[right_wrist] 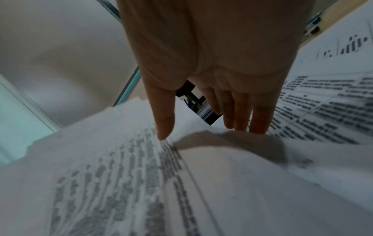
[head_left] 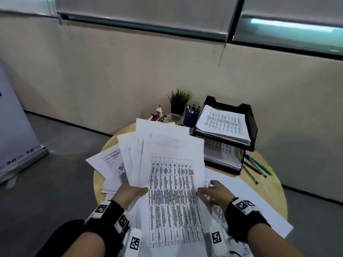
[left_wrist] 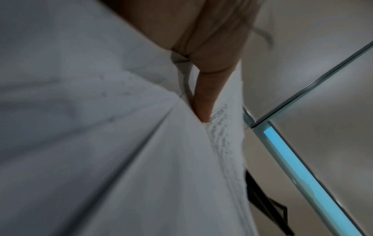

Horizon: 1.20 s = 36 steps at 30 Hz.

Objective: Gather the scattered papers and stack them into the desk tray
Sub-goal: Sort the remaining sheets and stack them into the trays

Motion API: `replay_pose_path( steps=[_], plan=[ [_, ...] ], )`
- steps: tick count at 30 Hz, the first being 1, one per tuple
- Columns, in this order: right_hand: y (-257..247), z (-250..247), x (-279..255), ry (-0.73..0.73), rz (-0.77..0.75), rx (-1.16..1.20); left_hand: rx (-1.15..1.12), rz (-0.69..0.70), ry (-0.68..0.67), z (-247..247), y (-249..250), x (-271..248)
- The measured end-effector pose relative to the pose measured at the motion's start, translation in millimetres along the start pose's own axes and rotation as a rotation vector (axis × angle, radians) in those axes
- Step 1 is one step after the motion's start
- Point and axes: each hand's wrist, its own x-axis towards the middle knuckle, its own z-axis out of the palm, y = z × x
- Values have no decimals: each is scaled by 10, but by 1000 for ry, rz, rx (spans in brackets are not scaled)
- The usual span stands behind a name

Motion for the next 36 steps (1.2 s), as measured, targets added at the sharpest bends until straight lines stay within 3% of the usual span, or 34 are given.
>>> replay_pose_path(
  steps=[6,9,16,23,27,36],
  plan=[
    [-154,-87,-310,-224,-145,267,-69,137,-149,-10,259,-222],
    [-296,-177,-488,-288,-194,413,-73,132,-197,28,329,-266],
    [-559,-401,-742,-169,-349,353,-76,227,-191,177,570,-366],
    [-991,-671,-1023,17,-650,501,-138,418,-221,499,1245,-430],
    [-1132,-793,-1116,53,-797,565,-151,531,-260,650,1524,-458],
    [-530,-551,-850,85,-716,538,-145,357,-299,726,960,-269]
  ],
)
